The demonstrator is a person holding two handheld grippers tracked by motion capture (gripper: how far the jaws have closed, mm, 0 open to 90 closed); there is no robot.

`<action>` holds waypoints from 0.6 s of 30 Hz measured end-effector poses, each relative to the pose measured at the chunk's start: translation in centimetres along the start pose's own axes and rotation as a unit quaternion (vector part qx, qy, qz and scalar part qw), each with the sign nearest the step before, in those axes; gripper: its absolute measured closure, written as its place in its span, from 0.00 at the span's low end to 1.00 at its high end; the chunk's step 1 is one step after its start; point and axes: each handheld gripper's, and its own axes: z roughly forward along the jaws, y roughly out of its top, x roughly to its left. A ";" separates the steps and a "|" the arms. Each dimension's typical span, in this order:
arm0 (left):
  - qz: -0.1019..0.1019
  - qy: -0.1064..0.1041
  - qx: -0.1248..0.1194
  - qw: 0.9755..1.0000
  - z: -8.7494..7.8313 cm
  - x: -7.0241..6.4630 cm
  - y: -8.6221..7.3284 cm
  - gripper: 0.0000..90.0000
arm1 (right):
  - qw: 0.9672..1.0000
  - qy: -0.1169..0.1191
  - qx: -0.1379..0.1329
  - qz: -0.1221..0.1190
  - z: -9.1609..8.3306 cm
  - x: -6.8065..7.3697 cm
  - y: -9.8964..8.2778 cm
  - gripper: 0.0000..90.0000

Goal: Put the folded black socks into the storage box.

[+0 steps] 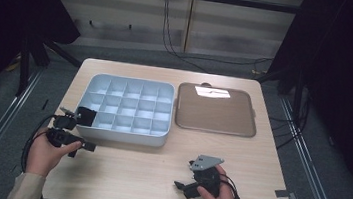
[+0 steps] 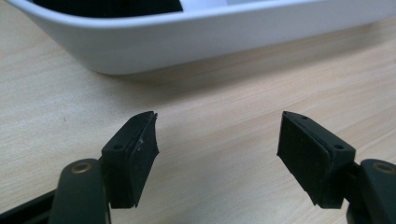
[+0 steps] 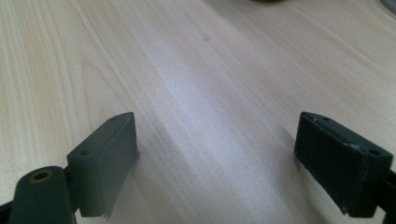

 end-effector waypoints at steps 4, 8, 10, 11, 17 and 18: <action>0.000 0.005 0.003 1.000 0.4 -0.1 -0.2 0.31 | 1.000 0.000 0.000 0.000 0.0 0.0 0.0 0.14; 0.012 0.016 0.001 1.000 0.7 -0.1 -0.3 0.31 | 1.000 0.000 0.000 0.000 0.0 0.0 0.0 0.14; 0.014 0.017 -0.002 1.000 0.8 -0.2 -0.4 0.31 | 1.000 0.000 0.001 0.000 0.0 0.0 0.0 0.14; 0.013 0.016 -0.005 1.000 0.9 -0.2 -0.4 0.31 | 1.000 0.000 0.000 0.000 0.0 0.0 0.0 0.14; 0.018 0.028 -0.007 0.999 1.7 -0.4 -0.9 0.31 | 1.000 0.000 0.000 0.000 0.0 0.0 0.0 0.14; 0.019 0.027 -0.008 0.999 1.7 -0.4 -0.9 0.31 | 1.000 0.000 0.001 0.000 0.0 0.0 0.0 0.14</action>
